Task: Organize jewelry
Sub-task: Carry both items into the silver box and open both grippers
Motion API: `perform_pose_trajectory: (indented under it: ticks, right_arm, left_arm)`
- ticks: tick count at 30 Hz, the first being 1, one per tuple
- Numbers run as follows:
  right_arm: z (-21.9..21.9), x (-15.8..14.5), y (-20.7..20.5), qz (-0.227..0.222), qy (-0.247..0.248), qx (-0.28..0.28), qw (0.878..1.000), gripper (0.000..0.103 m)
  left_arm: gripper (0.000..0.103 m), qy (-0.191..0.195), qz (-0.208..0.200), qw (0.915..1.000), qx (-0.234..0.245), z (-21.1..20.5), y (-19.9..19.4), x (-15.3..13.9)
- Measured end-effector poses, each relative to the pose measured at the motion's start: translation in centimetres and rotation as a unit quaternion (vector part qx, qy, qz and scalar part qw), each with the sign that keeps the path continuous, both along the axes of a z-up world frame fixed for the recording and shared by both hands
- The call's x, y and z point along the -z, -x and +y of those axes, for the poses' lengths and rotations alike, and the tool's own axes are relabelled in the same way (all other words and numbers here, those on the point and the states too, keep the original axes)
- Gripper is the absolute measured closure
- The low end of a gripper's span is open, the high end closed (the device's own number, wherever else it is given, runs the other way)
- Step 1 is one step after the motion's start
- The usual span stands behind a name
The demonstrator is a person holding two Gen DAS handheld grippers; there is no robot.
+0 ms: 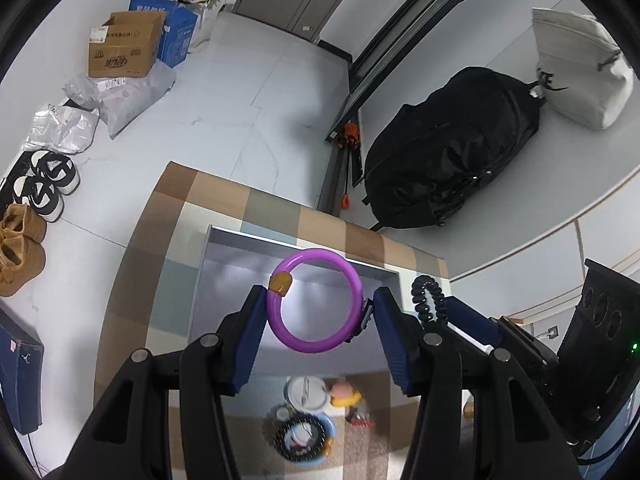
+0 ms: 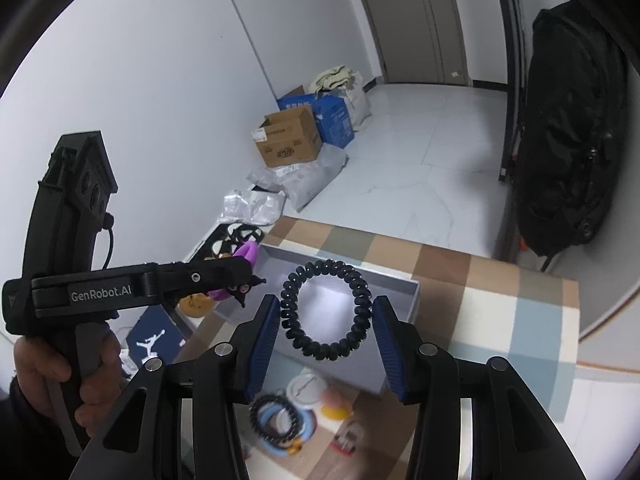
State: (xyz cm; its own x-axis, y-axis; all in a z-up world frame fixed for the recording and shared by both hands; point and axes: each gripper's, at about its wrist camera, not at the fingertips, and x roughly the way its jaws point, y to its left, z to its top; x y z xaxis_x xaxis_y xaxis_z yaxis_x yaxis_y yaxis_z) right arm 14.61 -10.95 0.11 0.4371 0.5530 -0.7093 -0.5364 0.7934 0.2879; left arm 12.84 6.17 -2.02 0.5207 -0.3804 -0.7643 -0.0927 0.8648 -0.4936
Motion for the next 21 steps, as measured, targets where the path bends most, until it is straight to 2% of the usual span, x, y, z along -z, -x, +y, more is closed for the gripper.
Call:
perform_pose_trajectory:
  ticks: [6,11,17,18,19,20,21]
  right_arm:
    - [0.3,3.1,-1.6,0.027,0.013,-0.007,1.0,0.056]
    - [0.7,3.7,-1.9,0.03,0.018,-0.017,0.999,0.056]
    - [1.1,4.3,-2.6,0.027,0.027,-0.01,0.999,0.051]
    - [1.0,4.2,-2.5,0.025,0.027,-0.008,0.999,0.048]
    - [1.0,4.1,-2.5,0.02,0.031,-0.004,0.999,0.036]
    - [0.8,3.9,-2.3,0.01,0.032,-0.001,0.999,0.03]
    - [0.8,3.6,-2.0,0.002,0.031,-0.002,1.0,0.024]
  left_arm:
    - [0.055,0.016,0.028,0.9994,0.012,-0.2,-1.3,1.6]
    - [0.055,0.03,0.035,0.9987,0.018,-0.1,-1.8,1.7]
    - [0.054,0.087,0.039,0.9954,0.007,0.8,-2.6,2.0]
    - [0.05,0.096,0.037,0.9946,0.009,0.9,-2.6,1.9]
    - [0.045,0.103,0.033,0.9941,0.008,1.0,-2.6,1.8]
    - [0.03,0.109,0.026,0.9936,0.006,1.2,-2.4,1.6]
    - [0.022,0.112,0.021,0.9934,0.003,1.3,-2.3,1.4]
